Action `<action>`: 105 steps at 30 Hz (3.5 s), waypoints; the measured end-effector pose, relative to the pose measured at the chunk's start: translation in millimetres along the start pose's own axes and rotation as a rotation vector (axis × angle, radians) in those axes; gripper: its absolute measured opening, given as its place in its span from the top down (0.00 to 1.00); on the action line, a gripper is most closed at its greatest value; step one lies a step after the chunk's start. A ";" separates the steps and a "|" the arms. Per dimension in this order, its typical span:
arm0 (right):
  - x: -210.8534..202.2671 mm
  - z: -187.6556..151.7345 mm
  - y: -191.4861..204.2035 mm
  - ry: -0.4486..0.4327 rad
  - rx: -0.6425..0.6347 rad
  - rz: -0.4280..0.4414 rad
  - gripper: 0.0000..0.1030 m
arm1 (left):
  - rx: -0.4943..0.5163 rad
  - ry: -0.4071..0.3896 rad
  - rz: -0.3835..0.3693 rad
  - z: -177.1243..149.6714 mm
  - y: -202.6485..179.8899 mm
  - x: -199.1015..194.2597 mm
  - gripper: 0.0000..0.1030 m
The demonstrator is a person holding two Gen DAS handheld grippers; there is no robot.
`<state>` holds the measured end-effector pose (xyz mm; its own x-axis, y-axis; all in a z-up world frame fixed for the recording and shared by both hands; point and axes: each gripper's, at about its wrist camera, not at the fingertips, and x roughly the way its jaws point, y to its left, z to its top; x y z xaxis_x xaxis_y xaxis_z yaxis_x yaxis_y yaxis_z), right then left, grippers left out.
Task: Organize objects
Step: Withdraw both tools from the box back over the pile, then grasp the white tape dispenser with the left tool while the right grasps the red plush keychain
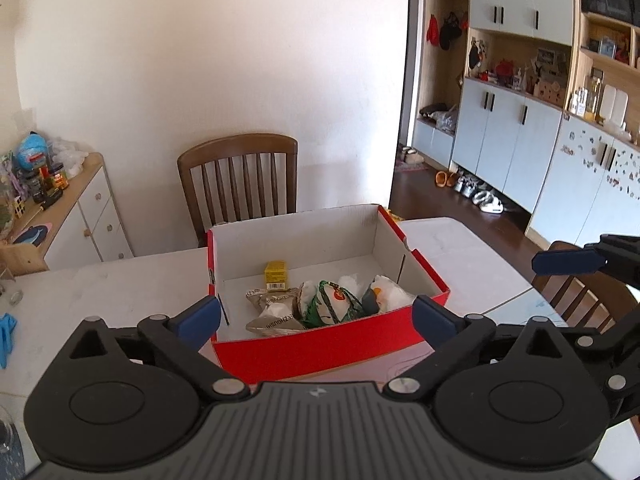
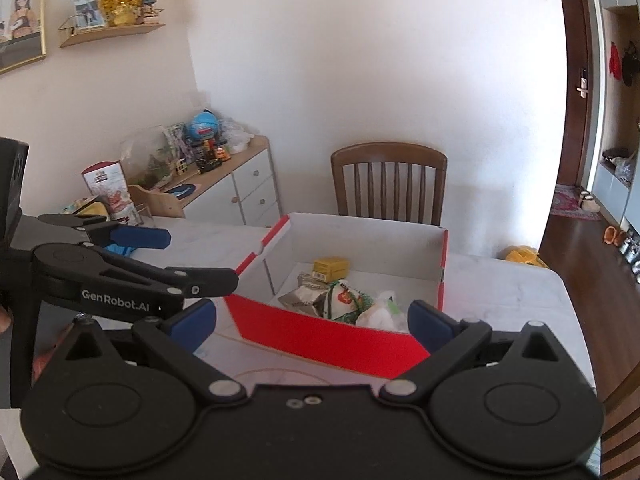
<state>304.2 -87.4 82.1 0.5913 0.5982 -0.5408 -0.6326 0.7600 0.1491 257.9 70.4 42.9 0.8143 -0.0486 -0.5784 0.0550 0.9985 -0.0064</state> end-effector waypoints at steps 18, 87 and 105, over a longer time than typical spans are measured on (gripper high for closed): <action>-27.1 -56.7 3.2 0.025 -0.066 -0.033 0.04 | -0.076 -0.004 0.027 -63.7 2.1 -29.2 0.00; 76.8 -158.4 4.3 0.358 0.051 -0.143 0.75 | 0.265 0.280 -0.254 -168.1 -17.7 114.4 0.40; 50.0 -142.4 0.3 0.283 0.069 -0.136 0.76 | 0.179 0.279 -0.220 -172.3 2.4 96.9 0.48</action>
<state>262.3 -93.3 -62.8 0.4994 0.4029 -0.7670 -0.5163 0.8493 0.1100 237.3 72.7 -153.6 0.5848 -0.2276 -0.7786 0.3310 0.9433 -0.0271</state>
